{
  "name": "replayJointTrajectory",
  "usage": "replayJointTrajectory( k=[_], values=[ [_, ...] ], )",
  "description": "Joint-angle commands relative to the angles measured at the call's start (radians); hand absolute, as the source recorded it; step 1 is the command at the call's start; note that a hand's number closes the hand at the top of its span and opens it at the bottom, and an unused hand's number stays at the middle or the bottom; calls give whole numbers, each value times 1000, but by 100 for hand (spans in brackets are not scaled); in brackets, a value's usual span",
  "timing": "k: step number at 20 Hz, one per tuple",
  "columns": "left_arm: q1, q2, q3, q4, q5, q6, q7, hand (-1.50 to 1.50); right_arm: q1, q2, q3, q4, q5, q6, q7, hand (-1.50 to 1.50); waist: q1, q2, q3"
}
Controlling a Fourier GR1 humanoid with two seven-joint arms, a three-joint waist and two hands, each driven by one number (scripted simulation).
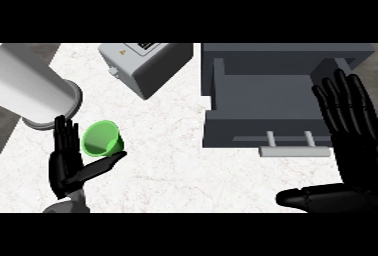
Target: Pick up the cup, place it into the drawer and close the drawer
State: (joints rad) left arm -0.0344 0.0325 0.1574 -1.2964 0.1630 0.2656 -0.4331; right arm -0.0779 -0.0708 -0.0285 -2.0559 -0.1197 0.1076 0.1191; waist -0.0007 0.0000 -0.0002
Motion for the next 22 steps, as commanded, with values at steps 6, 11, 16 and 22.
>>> replayJointTrajectory(
  k=[6, 11, 16, 22],
  values=[
    [-28, -16, 19, 133, 13, 10, -92, -150, -15, -19, -41, 12, -46, 30, -1, -150, 0, 0, 0],
    [-131, 40, 102, 368, 71, -78, -223, -150, 68, -16, 2, -61, -24, 54, 2, -150, -4, 0, 0],
    [-193, 64, 132, 536, 87, -92, -312, -150, -2, -21, -33, -15, -36, 30, 38, -150, -3, 1, 0],
    [-233, 85, 140, 648, 89, -111, -375, -150, 57, 31, 41, -42, 22, 12, -1, -150, -5, 1, 0]
  ],
)
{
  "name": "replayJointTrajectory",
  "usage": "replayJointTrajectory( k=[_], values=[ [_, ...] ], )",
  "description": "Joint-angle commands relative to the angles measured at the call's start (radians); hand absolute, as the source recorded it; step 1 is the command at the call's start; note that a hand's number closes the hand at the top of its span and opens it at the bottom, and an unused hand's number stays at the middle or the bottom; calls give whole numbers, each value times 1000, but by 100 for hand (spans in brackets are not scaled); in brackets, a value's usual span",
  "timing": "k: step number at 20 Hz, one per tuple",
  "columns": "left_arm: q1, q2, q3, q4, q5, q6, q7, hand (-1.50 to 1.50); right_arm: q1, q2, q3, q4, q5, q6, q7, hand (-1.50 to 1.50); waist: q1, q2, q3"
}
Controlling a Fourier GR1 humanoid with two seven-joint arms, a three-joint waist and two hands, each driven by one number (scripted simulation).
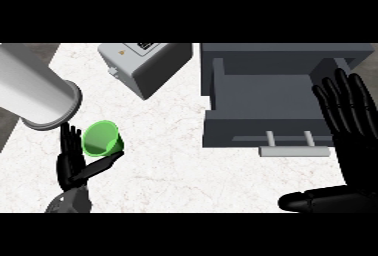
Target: Pick up the cup, place it into the drawer and close the drawer
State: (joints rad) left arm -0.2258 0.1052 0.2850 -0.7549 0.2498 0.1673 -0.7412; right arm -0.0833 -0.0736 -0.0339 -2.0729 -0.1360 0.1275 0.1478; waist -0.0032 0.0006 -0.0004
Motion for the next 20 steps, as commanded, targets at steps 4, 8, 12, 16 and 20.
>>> replayJointTrajectory(
  k=[4, 8, 12, 16, 20],
  values=[
    [-51, 11, 6, 191, 6, -72, -143, -150, -41, -3, -2, -17, 1, -15, 38, -150, -1, 1, 0],
    [-58, 14, -2, 96, 35, -53, -67, -150, -117, -11, -15, 63, 7, -27, 41, -150, 3, 0, 0],
    [-98, 35, 29, 231, 59, -118, -152, -150, -87, -17, -38, -12, -39, -25, 79, -150, -2, 1, 0],
    [-145, -9, 24, 280, 68, -94, -174, -150, -52, 18, 21, 30, 43, -33, 13, -150, -1, 1, 0],
    [-177, 20, 47, 369, 94, -206, -219, -150, 5, 24, 40, 0, 34, -3, -24, -150, -6, 2, -1]
  ],
)
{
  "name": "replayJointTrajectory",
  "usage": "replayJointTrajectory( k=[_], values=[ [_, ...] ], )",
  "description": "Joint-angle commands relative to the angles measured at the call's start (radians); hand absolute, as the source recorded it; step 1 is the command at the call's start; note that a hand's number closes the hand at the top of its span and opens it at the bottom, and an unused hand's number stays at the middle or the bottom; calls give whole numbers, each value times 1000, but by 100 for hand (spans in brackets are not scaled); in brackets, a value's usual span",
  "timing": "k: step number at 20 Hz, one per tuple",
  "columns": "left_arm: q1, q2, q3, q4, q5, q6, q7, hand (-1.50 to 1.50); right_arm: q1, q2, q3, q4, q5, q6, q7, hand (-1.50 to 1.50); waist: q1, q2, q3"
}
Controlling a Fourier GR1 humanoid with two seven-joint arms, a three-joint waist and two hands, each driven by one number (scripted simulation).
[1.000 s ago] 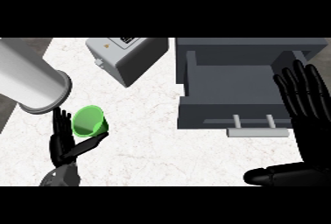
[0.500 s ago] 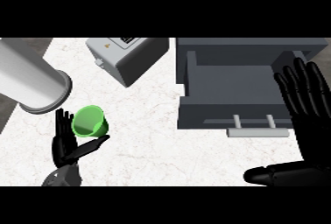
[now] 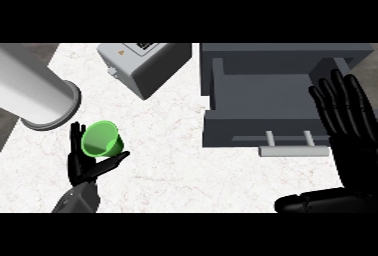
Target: Pick up the cup, place it into the drawer and close the drawer
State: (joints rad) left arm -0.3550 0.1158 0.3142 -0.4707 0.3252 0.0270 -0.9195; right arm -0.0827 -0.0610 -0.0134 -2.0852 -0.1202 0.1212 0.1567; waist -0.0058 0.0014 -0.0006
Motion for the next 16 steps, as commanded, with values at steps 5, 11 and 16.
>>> replayJointTrajectory(
  k=[5, 11, 16],
  values=[
    [-28, 16, 2, 82, 28, -202, -52, -150, -47, -58, -96, -29, -87, 15, 74, -150, -1, 0, 0],
    [-92, 63, 14, 119, 46, -290, -38, 150, -92, -24, -42, 1, -42, -21, 90, -150, -1, 1, 0],
    [-103, 34, 5, 152, 3, -171, -172, 150, -40, -30, -40, -43, -57, -5, 99, -150, -6, 2, -1]
  ],
)
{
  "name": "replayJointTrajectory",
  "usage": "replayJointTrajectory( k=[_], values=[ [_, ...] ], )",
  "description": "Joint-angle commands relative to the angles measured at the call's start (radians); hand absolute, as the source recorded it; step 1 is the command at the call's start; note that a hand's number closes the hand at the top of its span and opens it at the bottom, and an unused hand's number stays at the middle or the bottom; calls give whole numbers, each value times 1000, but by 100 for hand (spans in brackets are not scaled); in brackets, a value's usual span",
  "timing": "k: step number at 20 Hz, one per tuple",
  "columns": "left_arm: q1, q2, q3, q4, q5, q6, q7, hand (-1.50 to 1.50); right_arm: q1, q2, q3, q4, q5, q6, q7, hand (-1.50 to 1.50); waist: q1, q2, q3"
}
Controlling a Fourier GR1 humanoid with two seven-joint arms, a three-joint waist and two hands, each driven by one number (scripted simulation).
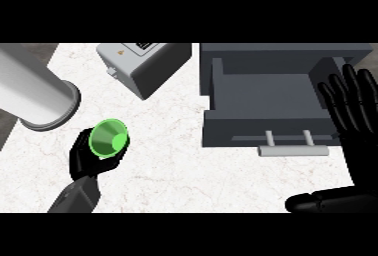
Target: Pick up the cup, place it into the drawer and close the drawer
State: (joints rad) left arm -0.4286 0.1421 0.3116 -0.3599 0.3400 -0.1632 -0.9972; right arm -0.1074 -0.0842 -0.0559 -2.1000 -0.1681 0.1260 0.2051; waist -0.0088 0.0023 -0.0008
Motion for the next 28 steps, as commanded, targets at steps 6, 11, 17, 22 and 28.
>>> replayJointTrajectory(
  k=[6, 11, 17, 22, 28],
  values=[
    [40, 37, -80, -3, -76, -157, -82, 150, -57, -27, -45, 62, -6, 5, -12, -150, 7, 1, 0],
    [95, 6, -105, -174, -68, -85, -55, 150, 14, -1, -7, 11, 18, 2, -23, -150, 13, -5, 1],
    [93, 12, -146, -347, -52, -152, 16, 150, 81, 2, 1, -51, 12, 9, -15, -150, 17, -10, 2],
    [128, -3, -228, -567, -71, -101, 168, 150, 70, 3, 22, -55, 35, 6, -4, -150, 18, -9, 2],
    [152, -72, -291, -887, -39, 11, 410, 150, 42, 14, 19, 3, 26, 7, -26, -150, 15, -6, 2]
  ],
)
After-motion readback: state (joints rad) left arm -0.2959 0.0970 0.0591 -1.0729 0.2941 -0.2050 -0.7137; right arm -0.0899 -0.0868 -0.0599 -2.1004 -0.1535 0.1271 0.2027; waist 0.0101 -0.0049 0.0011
